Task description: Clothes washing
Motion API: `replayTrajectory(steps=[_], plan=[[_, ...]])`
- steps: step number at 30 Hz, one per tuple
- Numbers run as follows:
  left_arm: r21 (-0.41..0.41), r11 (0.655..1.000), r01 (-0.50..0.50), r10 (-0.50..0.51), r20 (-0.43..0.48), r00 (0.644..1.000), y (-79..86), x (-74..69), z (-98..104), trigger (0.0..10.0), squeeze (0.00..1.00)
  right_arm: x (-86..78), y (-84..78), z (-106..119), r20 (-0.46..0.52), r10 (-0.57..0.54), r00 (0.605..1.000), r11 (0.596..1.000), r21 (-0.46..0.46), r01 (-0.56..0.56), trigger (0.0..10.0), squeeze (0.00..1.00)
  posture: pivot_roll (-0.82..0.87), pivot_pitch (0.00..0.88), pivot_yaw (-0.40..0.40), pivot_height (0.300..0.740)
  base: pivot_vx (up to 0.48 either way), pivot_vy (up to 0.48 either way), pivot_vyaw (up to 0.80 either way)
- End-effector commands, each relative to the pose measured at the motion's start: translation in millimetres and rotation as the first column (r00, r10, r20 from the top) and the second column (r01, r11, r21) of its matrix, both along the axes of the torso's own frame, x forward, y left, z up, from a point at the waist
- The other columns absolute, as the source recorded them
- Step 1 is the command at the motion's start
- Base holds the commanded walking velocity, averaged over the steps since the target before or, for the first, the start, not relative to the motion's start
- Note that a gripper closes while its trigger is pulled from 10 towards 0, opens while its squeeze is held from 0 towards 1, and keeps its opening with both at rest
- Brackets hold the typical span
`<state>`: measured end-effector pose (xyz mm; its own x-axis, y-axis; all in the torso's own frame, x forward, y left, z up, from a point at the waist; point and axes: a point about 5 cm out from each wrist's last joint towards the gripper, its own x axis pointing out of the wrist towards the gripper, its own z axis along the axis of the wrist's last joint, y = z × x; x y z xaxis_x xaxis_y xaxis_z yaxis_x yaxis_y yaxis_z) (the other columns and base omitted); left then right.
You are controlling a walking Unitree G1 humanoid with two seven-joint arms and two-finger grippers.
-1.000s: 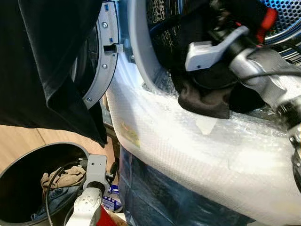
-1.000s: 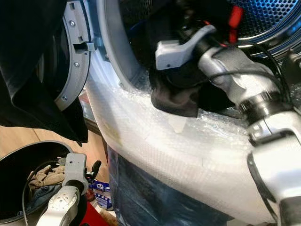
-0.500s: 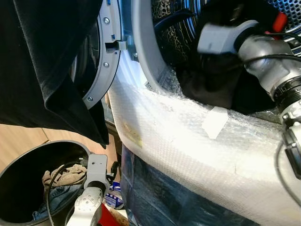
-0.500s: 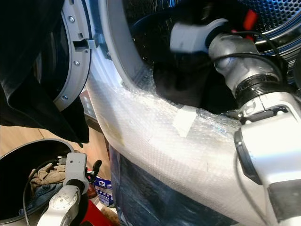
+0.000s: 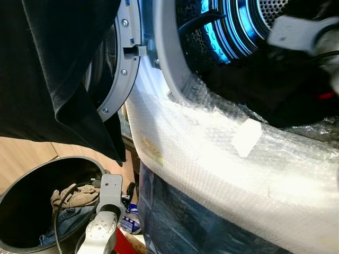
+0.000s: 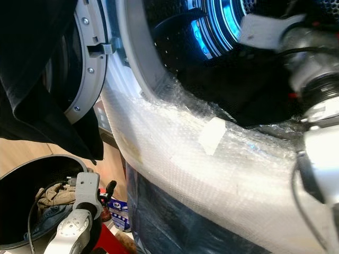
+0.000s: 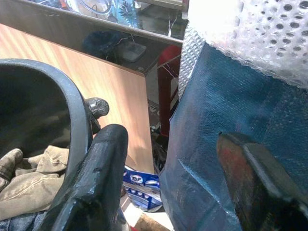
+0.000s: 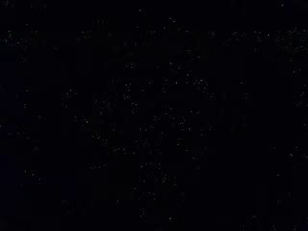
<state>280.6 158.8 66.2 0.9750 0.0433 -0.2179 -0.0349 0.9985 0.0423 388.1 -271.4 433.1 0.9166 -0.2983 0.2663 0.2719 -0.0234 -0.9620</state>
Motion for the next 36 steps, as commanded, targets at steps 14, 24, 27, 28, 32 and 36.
replayTrajectory(steps=[14,24,27,28,32,36], plan=[[-0.013,0.999,0.030,-0.030,-0.013,0.999,-4.4,-2.4,-2,10.0,0.00,14.0,42.0,-21,-0.095,0.447,0.889,0.789,0.511,-0.342,10.0,0.00,-0.06,0.003,-0.012,0.740,0.000,0.000,0.00],[-0.009,1.000,0.024,-0.024,-0.010,1.000,-2.7,-2.1,-1,10.0,0.00,-16.4,14.1,51,0.373,0.137,0.918,0.913,0.313,-0.263,10.0,0.00,-0.05,0.002,-0.012,0.740,0.000,0.000,0.00],[-0.012,1.000,0.026,-0.026,-0.007,1.000,-4.0,-2.0,-1,10.0,0.00,-0.7,26.9,24,0.194,0.270,0.943,0.813,0.478,-0.332,10.0,0.00,-0.06,0.003,-0.013,0.740,0.000,0.000,0.00],[-0.013,1.000,0.026,-0.026,-0.007,1.000,-4.2,-2.0,-1,10.0,0.00,5.0,34.5,11,0.091,0.340,0.936,0.797,0.501,-0.338,10.0,0.00,-0.06,0.003,-0.013,0.740,0.000,0.000,0.00],[-0.015,0.999,0.032,-0.032,-0.007,0.999,-4.6,-2.0,-1,10.0,0.00,14.1,64.4,-31,-0.336,0.567,0.752,0.803,0.429,-0.413,10.0,0.00,-0.05,0.004,-0.007,0.740,0.000,0.000,0.00],[-0.014,0.999,0.032,-0.032,-0.004,0.999,-4.0,-1.1,0,10.0,0.00,12.0,56.3,-11,-0.211,0.468,0.858,0.858,0.343,-0.383,10.0,0.00,-0.05,0.004,-0.008,0.740,0.000,0.000,0.00]])
